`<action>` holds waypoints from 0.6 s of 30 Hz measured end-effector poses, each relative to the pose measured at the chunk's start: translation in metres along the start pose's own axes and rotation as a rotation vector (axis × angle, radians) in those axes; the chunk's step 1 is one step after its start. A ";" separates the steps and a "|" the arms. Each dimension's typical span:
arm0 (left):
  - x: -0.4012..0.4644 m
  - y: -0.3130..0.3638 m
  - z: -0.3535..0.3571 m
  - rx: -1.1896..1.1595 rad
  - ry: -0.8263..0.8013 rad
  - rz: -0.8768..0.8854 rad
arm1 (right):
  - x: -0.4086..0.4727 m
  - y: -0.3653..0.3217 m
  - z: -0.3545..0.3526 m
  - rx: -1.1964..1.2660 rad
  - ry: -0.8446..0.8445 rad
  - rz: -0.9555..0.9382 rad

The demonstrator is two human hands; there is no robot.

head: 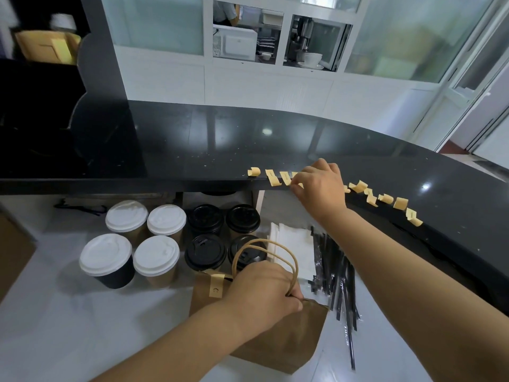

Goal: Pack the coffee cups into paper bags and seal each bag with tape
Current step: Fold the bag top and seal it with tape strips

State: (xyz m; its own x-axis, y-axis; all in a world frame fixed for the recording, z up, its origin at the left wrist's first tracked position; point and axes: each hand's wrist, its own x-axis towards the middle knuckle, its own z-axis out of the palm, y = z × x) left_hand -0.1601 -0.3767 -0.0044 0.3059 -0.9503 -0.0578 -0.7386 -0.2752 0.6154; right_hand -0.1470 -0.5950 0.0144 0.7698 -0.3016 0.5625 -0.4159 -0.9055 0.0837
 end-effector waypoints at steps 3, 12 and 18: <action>0.001 0.000 0.000 0.000 -0.002 -0.001 | 0.005 -0.001 -0.001 0.023 0.058 0.058; 0.000 0.000 -0.001 -0.015 0.002 -0.007 | 0.009 0.004 0.001 -0.042 0.151 0.020; -0.001 0.000 -0.002 -0.023 0.004 -0.023 | 0.012 0.007 0.005 -0.046 0.197 0.025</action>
State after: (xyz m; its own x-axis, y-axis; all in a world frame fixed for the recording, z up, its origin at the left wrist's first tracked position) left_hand -0.1593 -0.3760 -0.0029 0.3248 -0.9433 -0.0688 -0.7173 -0.2931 0.6321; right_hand -0.1381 -0.6063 0.0181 0.6509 -0.2557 0.7148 -0.4592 -0.8824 0.1025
